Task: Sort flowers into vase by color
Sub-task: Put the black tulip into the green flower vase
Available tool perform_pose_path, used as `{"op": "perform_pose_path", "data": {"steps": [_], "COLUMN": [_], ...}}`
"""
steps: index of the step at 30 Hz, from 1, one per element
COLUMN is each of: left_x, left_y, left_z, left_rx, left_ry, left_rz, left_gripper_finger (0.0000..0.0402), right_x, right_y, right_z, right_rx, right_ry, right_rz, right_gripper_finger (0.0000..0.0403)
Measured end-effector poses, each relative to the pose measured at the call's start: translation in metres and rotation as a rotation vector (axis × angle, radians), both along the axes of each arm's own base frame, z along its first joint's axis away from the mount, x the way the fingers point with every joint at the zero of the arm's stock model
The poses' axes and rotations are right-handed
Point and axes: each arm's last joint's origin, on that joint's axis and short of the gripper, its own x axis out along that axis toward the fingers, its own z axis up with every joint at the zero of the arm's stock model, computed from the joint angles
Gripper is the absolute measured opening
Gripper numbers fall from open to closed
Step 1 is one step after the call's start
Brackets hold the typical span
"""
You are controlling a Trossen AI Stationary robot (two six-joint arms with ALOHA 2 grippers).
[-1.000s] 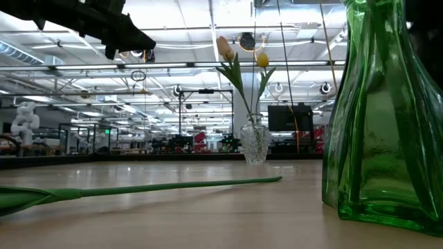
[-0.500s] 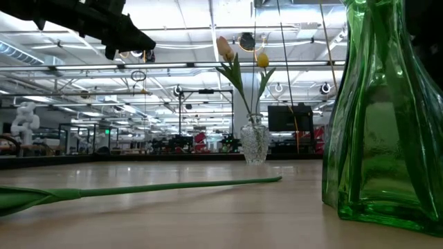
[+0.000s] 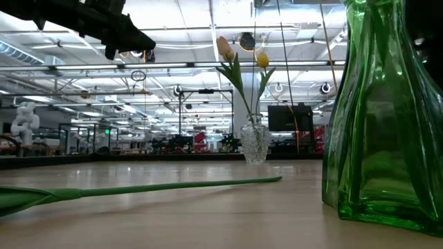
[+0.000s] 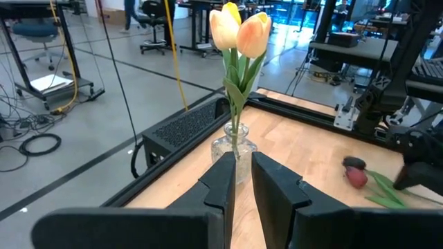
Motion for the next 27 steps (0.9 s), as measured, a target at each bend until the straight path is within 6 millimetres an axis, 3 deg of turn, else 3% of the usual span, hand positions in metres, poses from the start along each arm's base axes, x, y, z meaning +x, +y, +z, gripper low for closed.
{"op": "perform_pose_path", "data": {"steps": [6, 10, 15, 22, 27], "left_x": [0.0, 0.0, 0.0, 0.0, 0.0], "left_y": [0.0, 0.001, 0.001, 0.0, 0.0], "left_z": [0.0, 0.0, 0.0, 0.0, 0.0], "left_rx": [0.003, 0.005, 0.004, 0.003, 0.002], "left_ry": [0.001, 0.002, 0.001, 0.001, 0.001], "left_rz": [0.018, 0.03, 0.024, 0.018, 0.015], "left_gripper_finger": [0.0054, 0.0054, 0.0054, 0.0054, 0.0054], "right_x": [-0.032, -0.049, -0.058, -0.072, -0.074], "right_y": [0.0, 0.0, 0.006, 0.015, 0.026], "right_z": [0.034, 0.069, 0.12, 0.183, 0.219], "right_rx": [-0.119, -0.16, -0.271, -0.39, -0.455], "right_ry": [-0.065, -0.166, -0.358, -0.382, -0.574], "right_rz": [0.008, 0.074, 0.216, 0.38, 0.506], "right_gripper_finger": [0.0003, 0.0002, 0.0001, 0.0001, 0.0]}}
